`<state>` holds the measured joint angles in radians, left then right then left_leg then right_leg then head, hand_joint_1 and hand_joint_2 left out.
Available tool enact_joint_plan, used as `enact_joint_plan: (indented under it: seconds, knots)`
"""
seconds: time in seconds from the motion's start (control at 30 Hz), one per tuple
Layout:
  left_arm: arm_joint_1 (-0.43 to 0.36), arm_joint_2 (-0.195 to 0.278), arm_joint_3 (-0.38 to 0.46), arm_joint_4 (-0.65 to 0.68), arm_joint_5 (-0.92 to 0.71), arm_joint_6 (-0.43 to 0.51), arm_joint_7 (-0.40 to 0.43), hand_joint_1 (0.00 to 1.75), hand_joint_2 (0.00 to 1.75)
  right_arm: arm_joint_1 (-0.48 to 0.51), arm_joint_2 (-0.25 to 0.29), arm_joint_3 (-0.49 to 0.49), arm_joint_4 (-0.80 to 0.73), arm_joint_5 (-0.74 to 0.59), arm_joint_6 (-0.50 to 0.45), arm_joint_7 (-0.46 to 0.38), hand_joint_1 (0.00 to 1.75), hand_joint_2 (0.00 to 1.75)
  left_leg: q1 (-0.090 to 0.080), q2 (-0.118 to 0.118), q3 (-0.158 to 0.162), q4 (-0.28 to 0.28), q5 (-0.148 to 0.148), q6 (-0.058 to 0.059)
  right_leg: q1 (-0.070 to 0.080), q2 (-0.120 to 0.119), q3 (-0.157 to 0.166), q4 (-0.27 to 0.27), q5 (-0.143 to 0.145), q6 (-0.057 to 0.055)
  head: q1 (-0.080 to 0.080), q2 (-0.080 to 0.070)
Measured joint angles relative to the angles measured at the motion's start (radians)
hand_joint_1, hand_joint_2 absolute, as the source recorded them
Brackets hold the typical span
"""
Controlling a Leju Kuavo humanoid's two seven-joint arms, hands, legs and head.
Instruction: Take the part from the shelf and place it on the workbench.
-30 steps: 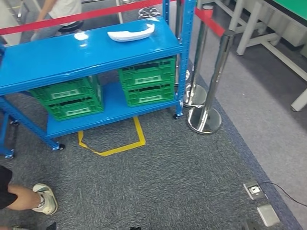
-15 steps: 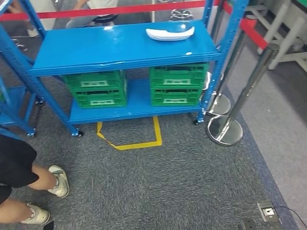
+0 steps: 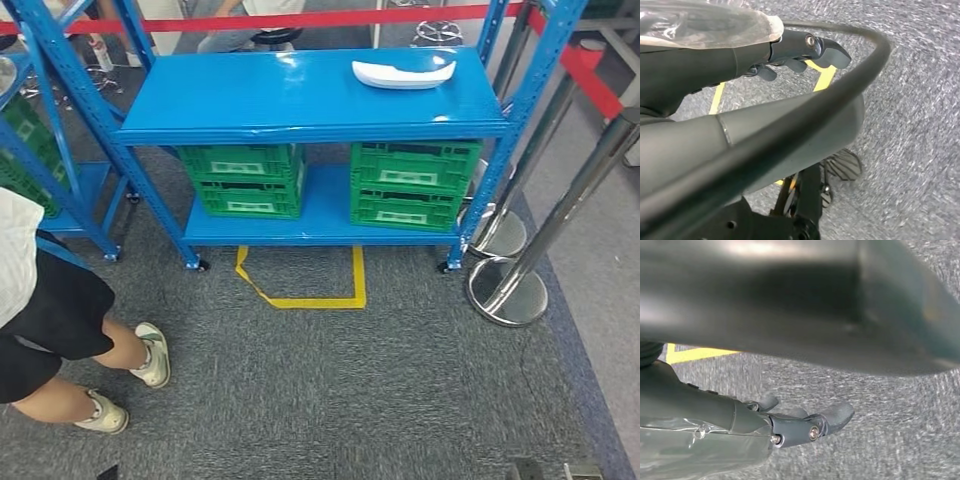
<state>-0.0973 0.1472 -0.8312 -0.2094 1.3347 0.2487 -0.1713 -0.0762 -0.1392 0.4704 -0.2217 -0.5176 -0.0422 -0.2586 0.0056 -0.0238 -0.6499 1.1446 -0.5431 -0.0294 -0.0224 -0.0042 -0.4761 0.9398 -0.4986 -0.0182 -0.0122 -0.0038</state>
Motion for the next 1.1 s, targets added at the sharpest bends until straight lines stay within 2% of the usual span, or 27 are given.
enact_joint_plan:
  seconds: [0.03, 0.07, 0.1, 0.13, 0.2, 0.23, 0.27, 0.3, 0.43, 0.6, 0.73, 0.9, 1.1]
  knots:
    - [-0.001, 0.000, 0.000, 0.000, -0.002, 0.000, 0.000, 0.00, 0.00, 0.001, 0.000, 0.000, 0.000, -0.003, -0.001, -0.003, 0.00, 0.00, 0.003, 0.009, -0.035, 0.065, -0.022, -0.003, 0.001, -0.011, 0.000, 0.000, -0.001, -0.001, -0.005, 0.000]
    - [0.000, -0.001, 0.000, 0.000, -0.003, 0.000, 0.000, 0.00, 0.00, 0.001, 0.000, 0.000, 0.001, -0.008, -0.001, -0.007, 0.00, 0.00, 0.005, 0.014, -0.056, 0.102, -0.027, -0.005, 0.002, -0.021, 0.001, 0.000, -0.003, -0.002, -0.007, 0.000]
    - [0.001, -0.002, 0.000, 0.000, -0.004, 0.000, 0.000, 0.00, 0.00, 0.000, 0.000, 0.000, 0.001, -0.013, -0.002, -0.011, 0.00, 0.00, 0.007, 0.016, -0.056, 0.097, -0.013, -0.005, 0.002, -0.028, 0.002, 0.000, -0.005, -0.001, -0.010, 0.000]
    - [0.002, -0.002, 0.000, 0.000, -0.005, 0.000, 0.000, 0.00, 0.00, -0.001, 0.000, 0.000, 0.001, -0.018, -0.002, -0.016, 0.00, 0.00, 0.008, 0.018, -0.034, 0.052, 0.017, -0.004, 0.002, -0.033, 0.004, 0.000, -0.006, 0.000, -0.012, 0.000]
    - [0.003, 0.000, 0.000, 0.000, -0.005, 0.000, 0.000, 0.00, 0.00, -0.004, 0.000, -0.001, 0.001, -0.023, -0.001, -0.019, 0.00, 0.00, 0.005, 0.026, 0.044, -0.099, 0.082, 0.004, 0.004, -0.041, 0.009, 0.000, -0.011, 0.007, -0.018, 0.000]
    - [0.002, 0.000, 0.000, 0.000, -0.005, 0.000, 0.000, 0.00, 0.00, -0.005, 0.000, -0.001, 0.001, -0.025, 0.000, -0.020, 0.00, 0.00, 0.003, 0.030, 0.074, -0.157, 0.100, 0.010, 0.006, -0.043, 0.010, 0.001, -0.014, 0.011, -0.021, 0.000]
    - [0.001, 0.001, 0.000, 0.000, -0.005, 0.000, 0.000, 0.00, 0.00, -0.006, 0.000, -0.001, 0.001, -0.026, 0.000, -0.021, 0.00, 0.00, 0.000, 0.033, 0.090, -0.190, 0.106, 0.015, 0.007, -0.045, 0.011, 0.001, -0.016, 0.016, -0.022, 0.000]
    - [0.001, 0.000, 0.000, 0.000, -0.005, 0.000, 0.000, 0.00, 0.00, -0.007, -0.001, -0.001, 0.001, -0.026, 0.000, -0.021, 0.00, 0.00, -0.001, 0.034, 0.094, -0.200, 0.104, 0.017, 0.010, -0.047, 0.009, 0.002, -0.021, 0.017, -0.021, 0.000]
    - [0.003, -0.001, -0.002, 0.000, -0.005, -0.001, 0.002, 0.00, 0.00, -0.006, -0.003, -0.002, 0.001, -0.027, 0.000, -0.023, 0.00, 0.00, 0.000, 0.034, 0.101, -0.201, 0.099, 0.015, 0.012, -0.045, 0.010, -0.001, -0.026, -0.010, -0.006, 0.000]
    - [0.003, 0.000, -0.008, 0.000, -0.005, 0.001, 0.006, 0.00, 0.00, -0.006, -0.003, -0.002, 0.001, -0.027, 0.000, -0.027, 0.00, 0.00, -0.001, 0.034, 0.103, -0.200, 0.095, 0.023, 0.011, -0.044, 0.019, -0.015, -0.021, 0.008, 0.011, 0.000]
    - [0.003, -0.001, -0.011, 0.000, -0.005, 0.001, 0.008, 0.00, 0.00, -0.006, -0.003, -0.002, 0.001, -0.027, 0.000, -0.030, 0.00, 0.00, -0.001, 0.034, 0.103, -0.199, 0.093, 0.025, 0.010, -0.044, 0.020, -0.018, -0.020, 0.022, 0.018, 0.000]
    - [0.003, 0.000, -0.015, 0.000, -0.005, 0.003, 0.010, 0.00, 0.00, -0.006, -0.003, -0.002, 0.001, -0.025, -0.002, -0.031, 0.00, 0.00, -0.001, 0.034, 0.104, -0.199, 0.093, 0.025, 0.011, -0.044, 0.020, -0.018, -0.021, 0.028, 0.017, 0.000]
    - [0.003, 0.001, -0.015, 0.000, -0.003, 0.004, 0.011, 0.00, 0.00, -0.006, -0.003, -0.001, 0.001, -0.017, -0.009, -0.033, 0.00, 0.00, 0.001, 0.034, 0.105, -0.201, 0.094, 0.025, 0.016, -0.044, 0.021, -0.018, -0.021, 0.028, 0.015, 0.000]
